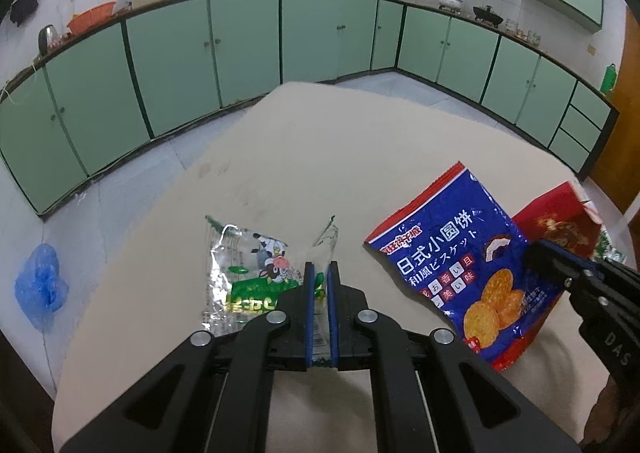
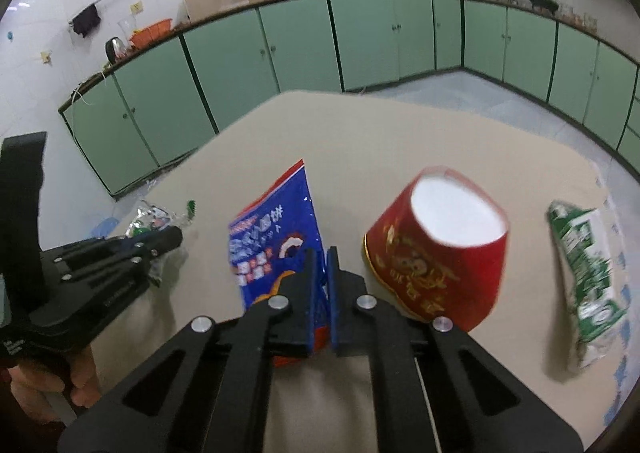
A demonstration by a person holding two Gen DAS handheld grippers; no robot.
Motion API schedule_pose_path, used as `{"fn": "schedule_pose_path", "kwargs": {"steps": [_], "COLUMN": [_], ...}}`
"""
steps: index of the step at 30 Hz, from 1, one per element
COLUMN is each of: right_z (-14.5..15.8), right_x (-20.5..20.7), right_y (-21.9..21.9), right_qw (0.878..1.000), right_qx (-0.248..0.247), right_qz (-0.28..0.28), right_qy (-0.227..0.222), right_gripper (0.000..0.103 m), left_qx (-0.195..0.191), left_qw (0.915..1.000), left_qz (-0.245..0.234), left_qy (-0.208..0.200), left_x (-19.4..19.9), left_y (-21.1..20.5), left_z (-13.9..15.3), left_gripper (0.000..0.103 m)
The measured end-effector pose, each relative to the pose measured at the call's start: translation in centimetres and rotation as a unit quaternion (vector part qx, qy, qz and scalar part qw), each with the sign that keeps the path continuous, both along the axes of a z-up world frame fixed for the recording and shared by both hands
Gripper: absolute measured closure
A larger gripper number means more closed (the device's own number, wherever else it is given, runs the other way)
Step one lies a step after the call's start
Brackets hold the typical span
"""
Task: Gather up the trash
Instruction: 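Carry the green packet and blue bag over the black bin with both tools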
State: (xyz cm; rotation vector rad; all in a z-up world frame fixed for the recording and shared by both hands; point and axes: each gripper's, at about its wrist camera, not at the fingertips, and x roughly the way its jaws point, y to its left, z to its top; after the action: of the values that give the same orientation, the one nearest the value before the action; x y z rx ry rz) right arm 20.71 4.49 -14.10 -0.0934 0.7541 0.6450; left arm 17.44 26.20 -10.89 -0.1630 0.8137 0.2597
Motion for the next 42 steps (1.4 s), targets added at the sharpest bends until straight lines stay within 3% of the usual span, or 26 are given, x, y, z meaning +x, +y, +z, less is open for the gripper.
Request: {"fn": "schedule_pose_path", "kwargs": {"steps": [10,21,26,35,42], "right_z": [3.4,5.9,6.4,7.0,6.3], "right_x": [-2.9,-5.6,-6.9,-9.5,-11.4], "right_y": [-4.5,-10.5,-14.5,-22.0,-26.9], "right_qw": [0.999,0.996,0.993,0.981,0.969], "right_qx": [0.018,0.018,0.003,-0.018,-0.023], "right_qz": [-0.005,-0.058,-0.093,-0.171,-0.227], "right_qy": [-0.039,-0.067,-0.079,-0.093,-0.092], "right_gripper": [0.101,0.101,0.101,0.101,0.101], "left_qx": [-0.005,-0.01,0.007,-0.041,-0.059], "left_qw": [0.9991,0.9944,0.9884,0.9701,0.956], "left_qz": [-0.027,-0.082,-0.12,-0.218,-0.272], "left_qy": [-0.032,-0.066,-0.092,-0.098,-0.094], "left_x": [-1.7,-2.6,-3.4,-4.2,-4.2], "left_y": [-2.1,-7.2,-12.7,-21.1,-25.1], "left_z": [2.8,5.9,7.7,8.3,8.2], "left_gripper": [0.097,0.097,0.097,0.097,0.097]}}
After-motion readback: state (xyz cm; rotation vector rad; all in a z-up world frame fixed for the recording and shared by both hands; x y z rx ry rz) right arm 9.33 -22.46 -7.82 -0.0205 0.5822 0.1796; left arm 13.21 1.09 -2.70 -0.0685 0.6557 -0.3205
